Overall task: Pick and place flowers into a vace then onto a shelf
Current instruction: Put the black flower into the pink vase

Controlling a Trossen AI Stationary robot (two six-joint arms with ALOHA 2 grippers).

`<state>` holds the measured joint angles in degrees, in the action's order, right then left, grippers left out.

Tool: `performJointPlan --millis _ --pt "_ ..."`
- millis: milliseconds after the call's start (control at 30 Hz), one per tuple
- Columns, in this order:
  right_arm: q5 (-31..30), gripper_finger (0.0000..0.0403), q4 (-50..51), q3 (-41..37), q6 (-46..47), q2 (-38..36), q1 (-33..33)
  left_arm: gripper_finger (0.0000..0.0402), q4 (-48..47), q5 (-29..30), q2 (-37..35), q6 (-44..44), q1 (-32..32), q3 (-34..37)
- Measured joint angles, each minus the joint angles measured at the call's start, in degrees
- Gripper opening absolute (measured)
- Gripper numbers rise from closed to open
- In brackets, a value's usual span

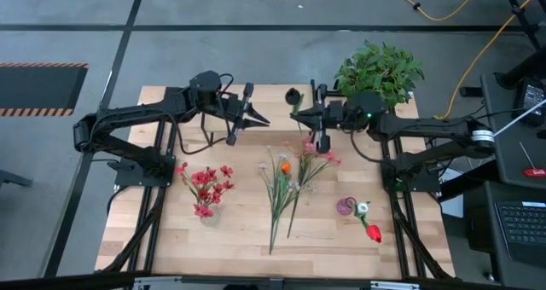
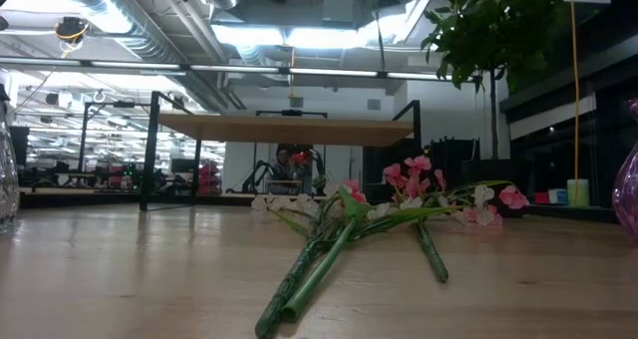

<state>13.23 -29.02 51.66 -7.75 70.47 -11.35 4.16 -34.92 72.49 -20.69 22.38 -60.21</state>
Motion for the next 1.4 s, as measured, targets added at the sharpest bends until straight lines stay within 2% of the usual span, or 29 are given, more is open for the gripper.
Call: performJointPlan --millis 167,367,800,933,1000,1167,1267,1400 --pt "0.0 0.0 -0.3 -2.1 0.0 -1.8 0.4 0.002 -1.4 0.0 0.0 -0.5 0.0 0.0" --pt "-0.1 0.0 -2.5 -9.3 4.2 -9.5 0.7 0.0011 -1.7 0.0 0.0 -3.0 0.7 0.0" --pt "-5.6 0.0 -3.8 -24.5 7.7 -28.5 10.7 0.0005 -1.4 0.4 0.0 -3.0 1.5 0.0" --pt "-11.9 0.0 -1.2 -27.9 9.0 -32.8 14.4 0.0001 -1.4 0.5 0.0 -2.6 1.5 0.0" --pt "-12.1 0.0 -0.5 -28.8 9.2 -34.7 16.2 0.0002 -1.4 0.5 0.0 -2.6 1.5 0.0" --pt "-12.2 0.0 10.2 -29.1 9.2 -39.0 19.7 0.0005 -1.4 0.7 0.0 -2.6 1.5 0.0" --pt "-12.4 0.0 13.3 -29.1 10.3 -40.9 21.3 0.0002 -1.4 0.7 0.0 -2.5 1.5 0.0" --pt "-18.1 0.0 16.6 -29.1 9.5 -44.2 23.3 0.0003 -1.4 0.7 0.0 -2.4 1.4 0.0"
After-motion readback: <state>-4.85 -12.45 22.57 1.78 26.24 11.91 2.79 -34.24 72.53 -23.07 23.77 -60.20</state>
